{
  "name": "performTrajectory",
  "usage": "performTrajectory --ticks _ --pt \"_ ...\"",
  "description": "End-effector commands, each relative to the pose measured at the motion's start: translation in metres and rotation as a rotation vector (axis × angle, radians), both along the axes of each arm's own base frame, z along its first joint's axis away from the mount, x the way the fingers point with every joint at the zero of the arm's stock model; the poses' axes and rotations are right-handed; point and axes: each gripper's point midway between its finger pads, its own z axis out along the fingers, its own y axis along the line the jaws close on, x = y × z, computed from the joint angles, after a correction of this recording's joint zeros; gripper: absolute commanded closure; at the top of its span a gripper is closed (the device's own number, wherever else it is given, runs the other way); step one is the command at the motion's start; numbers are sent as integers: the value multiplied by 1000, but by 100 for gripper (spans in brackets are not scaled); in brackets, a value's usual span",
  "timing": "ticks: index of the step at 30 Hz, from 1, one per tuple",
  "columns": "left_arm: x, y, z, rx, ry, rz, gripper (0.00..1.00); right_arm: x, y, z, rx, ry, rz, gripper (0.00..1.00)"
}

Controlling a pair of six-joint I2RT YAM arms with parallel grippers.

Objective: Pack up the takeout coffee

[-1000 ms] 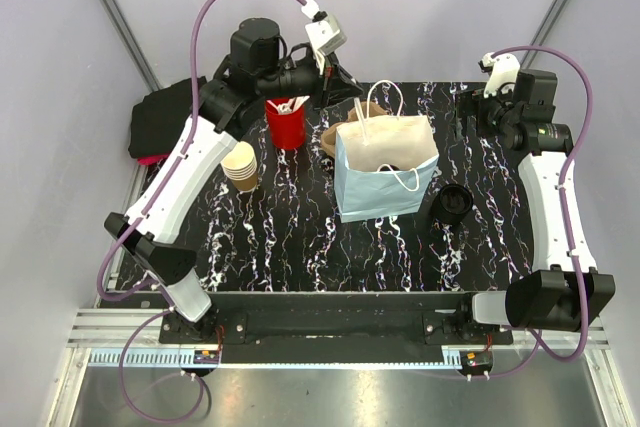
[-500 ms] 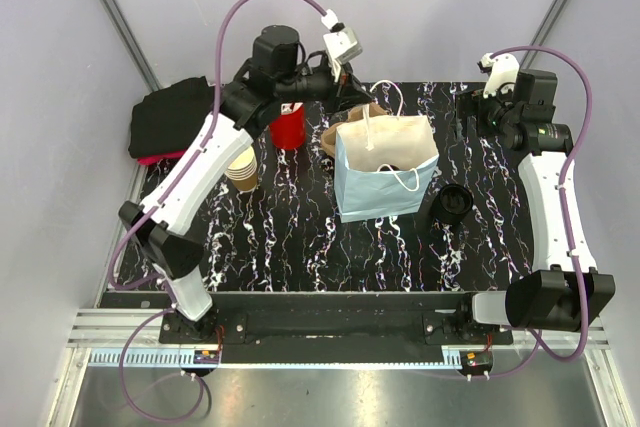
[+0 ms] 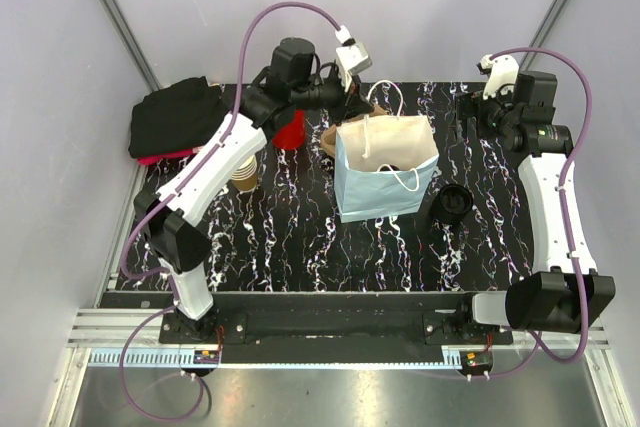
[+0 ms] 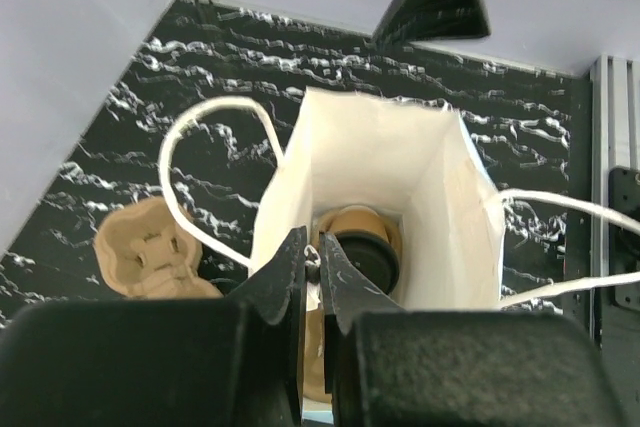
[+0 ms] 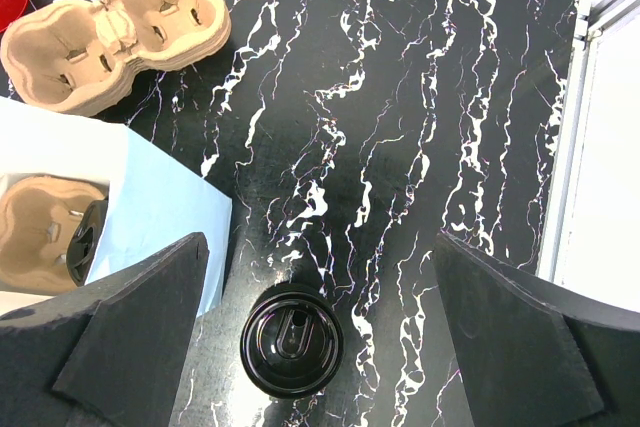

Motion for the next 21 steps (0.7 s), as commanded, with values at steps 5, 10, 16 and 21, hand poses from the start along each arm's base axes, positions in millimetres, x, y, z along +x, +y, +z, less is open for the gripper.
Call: performTrajectory --ticks 5,10,16,21 --pt "-18 14 2 -1 -58 -2 89 -3 2 28 -5 -79 16 0" --pt "-33 26 5 5 -77 1 81 -5 3 35 -4 -90 24 0" --pt "-40 36 16 2 -95 15 58 -8 6 41 5 -96 37 0" --pt "-41 42 31 -17 -107 29 46 -10 6 45 -1 -100 41 0"
